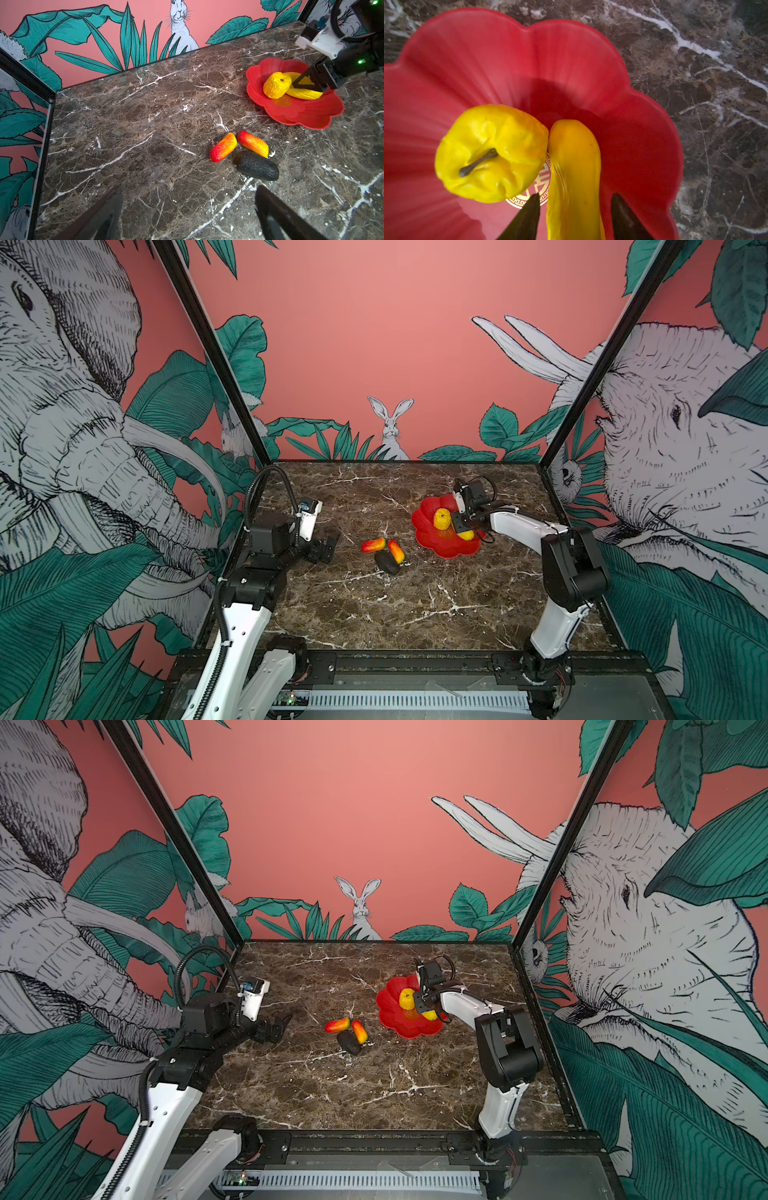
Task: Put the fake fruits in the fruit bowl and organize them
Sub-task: 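Release the yellow fruit and move the right gripper over the dark avocado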
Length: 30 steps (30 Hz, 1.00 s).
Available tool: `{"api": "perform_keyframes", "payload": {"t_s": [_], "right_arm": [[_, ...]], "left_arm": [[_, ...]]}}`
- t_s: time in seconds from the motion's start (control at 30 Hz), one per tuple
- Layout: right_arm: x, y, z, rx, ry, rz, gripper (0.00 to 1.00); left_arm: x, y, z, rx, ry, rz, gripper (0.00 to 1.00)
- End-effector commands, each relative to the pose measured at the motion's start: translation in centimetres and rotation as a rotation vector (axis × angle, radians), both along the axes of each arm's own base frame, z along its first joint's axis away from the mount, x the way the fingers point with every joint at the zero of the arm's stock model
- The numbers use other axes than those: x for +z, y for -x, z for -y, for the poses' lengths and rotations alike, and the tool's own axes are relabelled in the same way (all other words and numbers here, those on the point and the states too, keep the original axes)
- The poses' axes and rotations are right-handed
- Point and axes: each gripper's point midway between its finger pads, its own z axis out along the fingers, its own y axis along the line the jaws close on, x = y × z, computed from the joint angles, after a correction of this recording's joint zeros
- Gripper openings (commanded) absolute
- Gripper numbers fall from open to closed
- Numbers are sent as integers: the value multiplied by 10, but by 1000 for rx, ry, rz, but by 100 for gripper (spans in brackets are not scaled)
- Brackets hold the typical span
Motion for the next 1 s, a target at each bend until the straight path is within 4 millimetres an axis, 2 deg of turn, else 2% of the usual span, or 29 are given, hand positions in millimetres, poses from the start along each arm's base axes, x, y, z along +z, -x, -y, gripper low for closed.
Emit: {"api": "perform_keyframes", "payload": {"t_s": [0.0, 0.1, 0.13, 0.23, 0.37, 0.53, 0.7, 0.73, 0.77, 0.97], "right_arm": [[55, 2, -2, 20, -30, 102, 69], [69, 16, -8, 65, -13, 107, 93], [80, 21, -12, 87, -14, 126, 99], [93, 43, -45, 219, -61, 122, 100], [97, 80, -109, 435, -94, 115, 99], [89, 113, -173, 585, -159, 91, 99], [64, 132, -223, 696, -176, 46, 100], [52, 137, -229, 717, -174, 23, 99], [55, 135, -240, 728, -181, 34, 100], [32, 136, -263, 759, -159, 3, 100]], "left_arm": [[-2, 2, 0, -10, -9, -4, 100], [-2, 3, 0, -11, -9, -4, 100], [-2, 2, 0, -10, -10, -3, 100], [-2, 2, 0, -9, -9, -3, 100], [-3, 2, 1, -12, -6, -10, 100], [-2, 3, 2, -15, 0, -6, 100], [-1, 3, 2, -17, 3, -8, 100], [-1, 3, 2, -18, 3, -8, 100], [-1, 3, 2, -17, 3, -7, 100], [0, 5, 3, -22, 10, 1, 100]]}}
